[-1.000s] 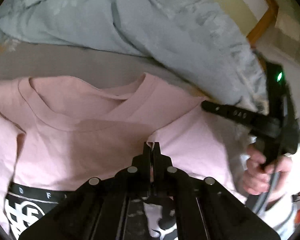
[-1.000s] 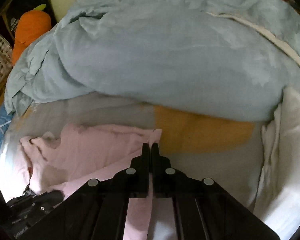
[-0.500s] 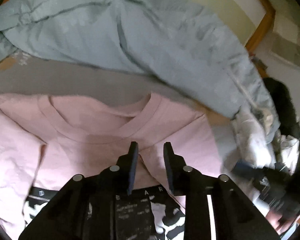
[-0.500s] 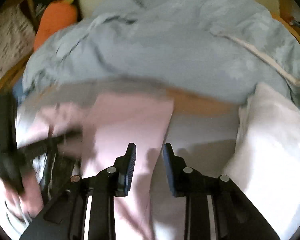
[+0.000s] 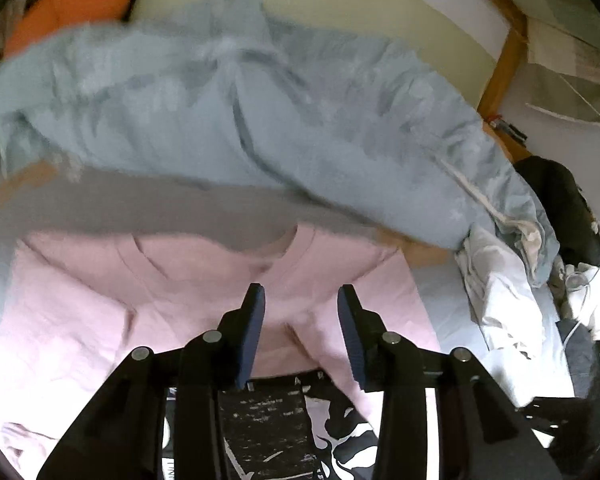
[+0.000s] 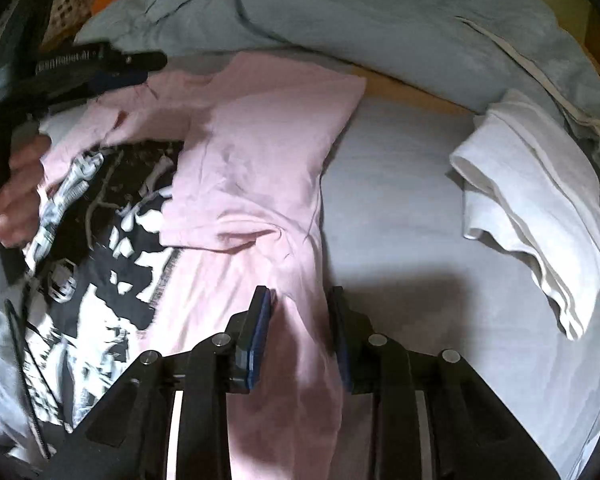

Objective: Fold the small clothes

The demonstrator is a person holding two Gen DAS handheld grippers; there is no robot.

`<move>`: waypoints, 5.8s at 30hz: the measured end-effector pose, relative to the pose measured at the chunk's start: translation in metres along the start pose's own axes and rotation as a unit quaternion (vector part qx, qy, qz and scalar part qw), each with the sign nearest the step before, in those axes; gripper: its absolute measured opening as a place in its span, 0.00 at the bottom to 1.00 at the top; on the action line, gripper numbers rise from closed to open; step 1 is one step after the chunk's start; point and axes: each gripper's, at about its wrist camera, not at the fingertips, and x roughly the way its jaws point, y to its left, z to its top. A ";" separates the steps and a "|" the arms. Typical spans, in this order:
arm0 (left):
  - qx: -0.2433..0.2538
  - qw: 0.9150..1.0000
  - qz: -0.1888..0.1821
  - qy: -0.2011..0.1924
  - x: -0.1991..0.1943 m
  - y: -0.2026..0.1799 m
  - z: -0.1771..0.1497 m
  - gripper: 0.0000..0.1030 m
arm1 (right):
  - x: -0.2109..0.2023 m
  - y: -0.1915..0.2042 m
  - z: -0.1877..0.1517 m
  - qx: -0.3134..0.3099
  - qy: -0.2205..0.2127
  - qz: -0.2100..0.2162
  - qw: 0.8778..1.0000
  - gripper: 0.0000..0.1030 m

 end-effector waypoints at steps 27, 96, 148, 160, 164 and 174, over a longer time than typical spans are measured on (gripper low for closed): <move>0.135 0.871 0.173 -0.440 -0.450 -0.065 -0.150 1.00 | -0.323 0.064 -0.190 0.061 -0.429 -0.027 0.901 0.89; -0.080 0.967 0.238 -0.030 -0.242 0.122 -0.145 0.04 | -0.172 0.024 -0.114 0.130 -0.202 -0.014 0.971 0.03; -0.171 0.982 0.085 0.005 -0.216 0.202 -0.107 0.03 | -0.119 -0.016 -0.052 0.136 -0.164 0.024 0.977 0.04; -0.189 0.972 0.123 0.060 -0.154 0.233 -0.089 0.47 | -0.043 -0.044 0.031 0.189 -0.117 -0.054 0.973 0.42; -0.146 0.982 0.112 0.049 -0.189 0.218 -0.108 0.54 | -0.072 -0.054 0.003 0.177 -0.148 -0.043 0.972 0.62; -0.094 0.983 0.068 0.144 -0.193 0.169 -0.184 0.51 | -0.078 -0.034 -0.096 0.129 -0.046 0.053 0.989 0.62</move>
